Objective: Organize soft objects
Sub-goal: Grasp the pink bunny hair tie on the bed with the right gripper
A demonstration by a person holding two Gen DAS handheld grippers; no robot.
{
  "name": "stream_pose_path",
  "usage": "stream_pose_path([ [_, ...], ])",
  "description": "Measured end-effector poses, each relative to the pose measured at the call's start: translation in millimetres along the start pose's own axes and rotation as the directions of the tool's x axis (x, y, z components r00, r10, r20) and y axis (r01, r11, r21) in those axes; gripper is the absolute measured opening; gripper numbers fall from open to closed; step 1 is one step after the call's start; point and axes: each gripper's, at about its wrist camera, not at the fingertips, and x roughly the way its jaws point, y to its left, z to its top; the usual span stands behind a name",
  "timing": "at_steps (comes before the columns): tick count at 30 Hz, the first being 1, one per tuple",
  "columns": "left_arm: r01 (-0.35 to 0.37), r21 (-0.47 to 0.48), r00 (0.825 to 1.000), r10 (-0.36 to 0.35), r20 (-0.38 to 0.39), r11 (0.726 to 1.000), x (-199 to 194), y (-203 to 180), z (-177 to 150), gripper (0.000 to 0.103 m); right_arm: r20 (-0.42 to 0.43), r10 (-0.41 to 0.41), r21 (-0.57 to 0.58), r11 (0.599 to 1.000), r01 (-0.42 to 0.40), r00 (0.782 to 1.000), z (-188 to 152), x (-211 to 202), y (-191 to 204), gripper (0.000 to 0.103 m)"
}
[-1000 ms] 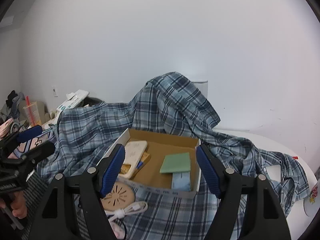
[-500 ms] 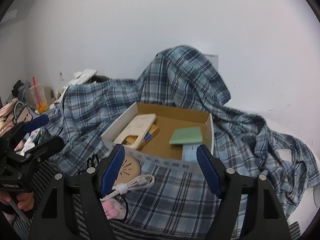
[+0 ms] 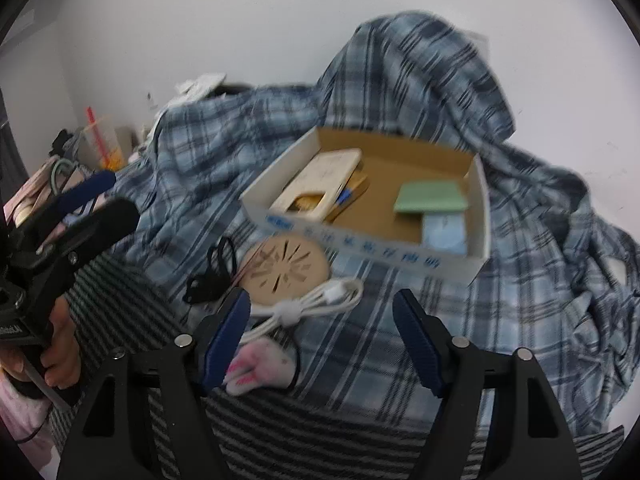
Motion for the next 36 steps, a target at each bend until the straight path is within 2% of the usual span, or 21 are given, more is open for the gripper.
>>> stream_pose_path([
  [3, -0.001, 0.0, 1.0, 0.001, -0.011, 1.0, 1, 0, -2, 0.103, -0.045, 0.03, -0.004, 1.0, -0.03, 0.999, -5, 8, 3, 0.062],
  [8, -0.016, -0.027, 0.999, 0.015, -0.029, 1.0, 5, 7, -3, 0.103, -0.132, 0.121, -0.037, 0.991, -0.127, 0.984, -18, 19, 14, 0.062],
  [11, -0.015, -0.026, 0.999, 0.014, -0.033, 1.0, 6, 7, -3, 0.103, -0.159, 0.131, -0.047, 0.989, -0.14, 0.978, -24, 26, 17, 0.061],
  [19, -0.014, 0.015, 0.999, 0.015, -0.03, 1.0, 5, -1, -5, 0.103, -0.225, 0.171, -0.023, 0.983, -0.181, 0.959, -32, 43, 17, 0.042],
  [21, -0.011, 0.017, 1.0, 0.011, -0.028, 1.0, 5, -1, -5, 0.103, -0.219, 0.166, -0.033, 0.984, -0.177, 0.962, -32, 43, 18, 0.034],
  [25, -0.011, 0.011, 0.999, 0.011, -0.037, 1.0, 6, 0, -5, 0.103, -0.203, 0.145, -0.049, 0.986, -0.158, 0.968, -32, 40, 18, 0.028],
  [32, -0.009, -0.003, 0.999, 0.009, -0.045, 1.0, 8, 4, -5, 0.103, -0.128, 0.073, -0.064, 0.995, -0.082, 0.989, -26, 22, 10, 0.027],
  [36, -0.011, 0.002, 0.999, 0.011, -0.049, 1.0, 10, 3, -6, 0.103, -0.05, -0.02, -0.056, 0.998, 0.018, 0.999, -21, 7, -6, 0.027],
])
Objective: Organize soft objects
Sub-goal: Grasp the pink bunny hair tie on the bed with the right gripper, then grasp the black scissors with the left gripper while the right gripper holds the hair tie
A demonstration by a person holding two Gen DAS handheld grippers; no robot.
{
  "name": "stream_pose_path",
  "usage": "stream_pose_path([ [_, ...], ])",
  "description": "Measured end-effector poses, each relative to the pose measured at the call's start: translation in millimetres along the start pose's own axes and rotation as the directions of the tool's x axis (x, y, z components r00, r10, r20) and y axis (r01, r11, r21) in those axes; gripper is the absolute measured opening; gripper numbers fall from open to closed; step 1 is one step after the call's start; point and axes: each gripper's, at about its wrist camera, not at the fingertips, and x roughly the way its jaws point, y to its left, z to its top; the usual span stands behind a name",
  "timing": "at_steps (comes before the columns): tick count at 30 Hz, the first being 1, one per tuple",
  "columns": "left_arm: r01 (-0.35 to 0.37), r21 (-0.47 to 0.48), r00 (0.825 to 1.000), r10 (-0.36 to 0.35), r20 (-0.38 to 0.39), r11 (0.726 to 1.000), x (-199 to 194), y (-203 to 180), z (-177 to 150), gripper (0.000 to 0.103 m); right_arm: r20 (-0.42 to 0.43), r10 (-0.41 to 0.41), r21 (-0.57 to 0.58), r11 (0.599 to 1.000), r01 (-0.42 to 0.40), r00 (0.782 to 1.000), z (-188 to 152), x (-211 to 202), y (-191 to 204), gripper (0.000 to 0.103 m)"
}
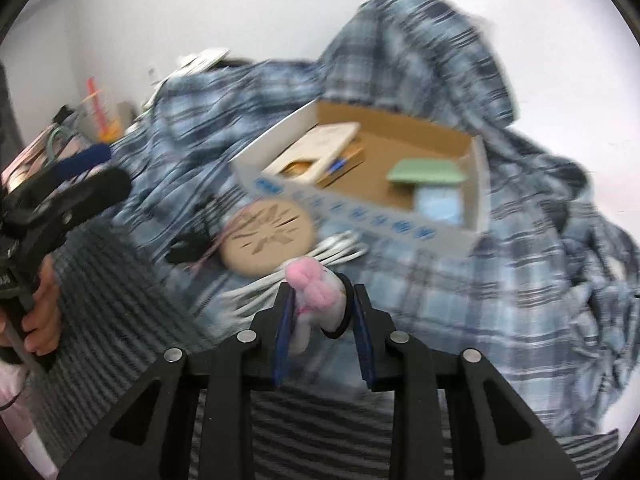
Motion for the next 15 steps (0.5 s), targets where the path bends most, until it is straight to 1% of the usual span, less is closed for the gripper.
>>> stream_pose_path([
  [3, -0.003, 0.007, 1.0, 0.003, -0.01, 1.0, 3, -1, -1, 0.103, 0.062, -0.073, 0.022, 0.997, 0.072, 0.995, 2, -10, -13, 0.027],
  [6, -0.001, 0.004, 1.0, 0.001, -0.016, 1.0, 4, 0, -1, 0.103, 0.123, -0.113, 0.053, 0.993, 0.107, 0.986, 6, -19, -24, 0.028],
  [8, 0.002, -0.003, 1.0, -0.002, -0.017, 1.0, 4, 1, -1, 0.102, 0.144, -0.124, 0.053, 0.992, 0.117, 0.982, 7, -22, -25, 0.028],
  [10, 0.001, -0.008, 1.0, -0.001, -0.025, 1.0, 5, 3, -1, 0.099, 0.151, -0.128, 0.043, 0.991, 0.123, 0.98, 7, -22, -23, 0.028],
  [11, 0.005, -0.012, 0.999, -0.005, -0.035, 1.0, 7, 4, 0, 0.095, 0.153, -0.129, 0.036, 0.992, 0.125, 0.98, 7, -21, -21, 0.028],
  [15, 0.01, -0.018, 0.997, -0.011, -0.079, 1.0, 16, 4, 3, 0.094, 0.163, -0.124, 0.02, 0.992, 0.122, 0.979, 4, -22, -19, 0.028],
])
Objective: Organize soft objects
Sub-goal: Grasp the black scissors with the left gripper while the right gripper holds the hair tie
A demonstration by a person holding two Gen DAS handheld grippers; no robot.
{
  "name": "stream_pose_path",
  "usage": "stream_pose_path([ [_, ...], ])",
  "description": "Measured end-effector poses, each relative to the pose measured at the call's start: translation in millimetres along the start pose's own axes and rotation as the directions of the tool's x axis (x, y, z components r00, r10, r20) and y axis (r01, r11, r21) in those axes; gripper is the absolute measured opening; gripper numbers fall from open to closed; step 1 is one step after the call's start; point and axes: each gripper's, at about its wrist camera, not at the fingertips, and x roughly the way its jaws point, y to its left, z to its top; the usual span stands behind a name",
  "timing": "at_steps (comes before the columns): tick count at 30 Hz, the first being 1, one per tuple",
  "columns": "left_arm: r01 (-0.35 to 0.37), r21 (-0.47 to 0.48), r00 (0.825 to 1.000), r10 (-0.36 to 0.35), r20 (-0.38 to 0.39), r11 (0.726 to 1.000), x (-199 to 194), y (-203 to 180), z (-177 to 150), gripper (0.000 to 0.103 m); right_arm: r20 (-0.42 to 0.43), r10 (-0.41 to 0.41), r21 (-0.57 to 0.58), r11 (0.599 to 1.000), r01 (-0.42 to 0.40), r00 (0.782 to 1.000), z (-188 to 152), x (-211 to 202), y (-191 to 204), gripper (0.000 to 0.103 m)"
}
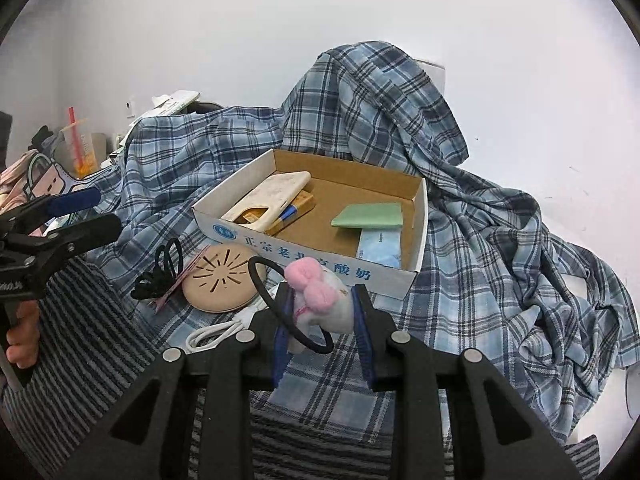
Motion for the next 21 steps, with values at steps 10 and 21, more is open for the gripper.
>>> stream_pose_path([
  [10, 0.026, 0.114, 0.963, 0.006, -0.27, 0.993, 54, -20, -8, 0.081, -0.01, 0.021, -0.02, 1.0, -0.021, 1.0, -6, 3, 5, 0.028],
  [21, 0.057, 0.052, 0.934, -0.035, -0.356, 0.997, 68, -11, -16, 0.02, -0.016, 0.023, -0.022, 0.999, -0.023, 1.0, -6, 4, 5, 0.028],
])
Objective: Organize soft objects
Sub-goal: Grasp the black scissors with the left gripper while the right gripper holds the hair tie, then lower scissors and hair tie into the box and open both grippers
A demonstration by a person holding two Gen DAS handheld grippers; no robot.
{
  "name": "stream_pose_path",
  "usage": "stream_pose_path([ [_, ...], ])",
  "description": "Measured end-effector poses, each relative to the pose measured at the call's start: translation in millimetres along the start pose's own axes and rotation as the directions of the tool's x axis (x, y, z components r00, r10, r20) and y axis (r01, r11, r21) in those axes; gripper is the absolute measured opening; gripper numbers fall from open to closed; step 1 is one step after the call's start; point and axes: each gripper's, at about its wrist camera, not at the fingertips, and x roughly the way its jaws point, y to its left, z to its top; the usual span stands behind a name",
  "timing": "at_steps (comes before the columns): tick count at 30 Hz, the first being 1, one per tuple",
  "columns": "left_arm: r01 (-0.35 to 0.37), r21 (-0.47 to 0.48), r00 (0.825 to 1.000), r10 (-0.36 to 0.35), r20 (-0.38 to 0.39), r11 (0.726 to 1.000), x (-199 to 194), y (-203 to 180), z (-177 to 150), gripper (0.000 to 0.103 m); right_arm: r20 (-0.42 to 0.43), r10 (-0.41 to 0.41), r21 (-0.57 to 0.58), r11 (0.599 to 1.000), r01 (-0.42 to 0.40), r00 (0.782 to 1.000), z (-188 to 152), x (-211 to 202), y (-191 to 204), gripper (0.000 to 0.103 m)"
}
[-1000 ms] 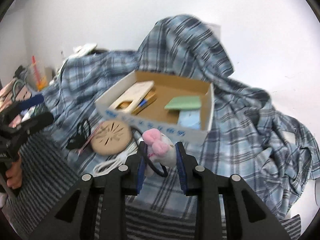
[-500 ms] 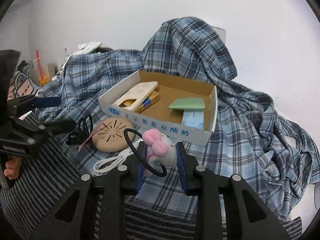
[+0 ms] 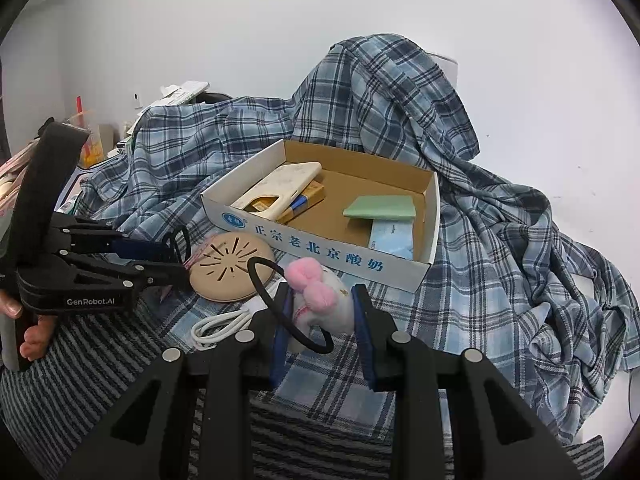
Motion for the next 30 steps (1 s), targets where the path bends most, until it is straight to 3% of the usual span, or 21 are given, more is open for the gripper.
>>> stream_pose_path([
  [3, -0.017, 0.016, 0.999, 0.017, 0.045, 1.0, -8, -4, -1, 0.01, -0.002, 0.003, -0.001, 1.0, -0.003, 1.0, 0, 1, 0, 0.028],
  [6, -0.004, 0.026, 0.981, -0.001, 0.193, 1.0, -36, -7, -7, 0.009, -0.011, 0.007, 0.003, 1.0, -0.007, 1.0, 0, 3, -1, 0.028],
  [9, -0.006, 0.029, 0.94, -0.004, 0.341, 1.0, -65, -10, -15, 0.008, -0.01, 0.004, 0.002, 1.0, -0.004, 1.0, 0, 3, -1, 0.029],
  [13, 0.025, 0.036, 0.891, -0.038, 0.453, 0.999, -87, -8, -22, 0.008, 0.015, 0.002, -0.027, 1.0, -0.002, 1.0, -1, -2, 3, 0.029],
  [16, 0.03, 0.022, 0.868, -0.037, 0.494, 0.999, -95, -4, -23, 0.008, 0.024, -0.001, -0.031, 1.0, 0.001, 1.0, -1, -3, 4, 0.029],
  [22, 0.009, 0.034, 0.86, -0.025, 0.51, 0.999, -98, -8, -23, 0.008, 0.029, -0.002, -0.024, 1.0, 0.002, 1.0, -1, -4, 2, 0.029],
  [27, -0.02, 0.07, 0.804, -0.025, 0.594, 0.997, -117, -17, -25, 0.008, 0.043, -0.002, -0.026, 1.0, 0.003, 0.999, 0, -7, 2, 0.029],
  [30, -0.017, 0.08, 0.784, -0.036, 0.619, 0.997, -131, -21, -20, 0.008, 0.052, -0.01, -0.015, 1.0, 0.011, 0.999, 3, -11, 1, 0.029],
])
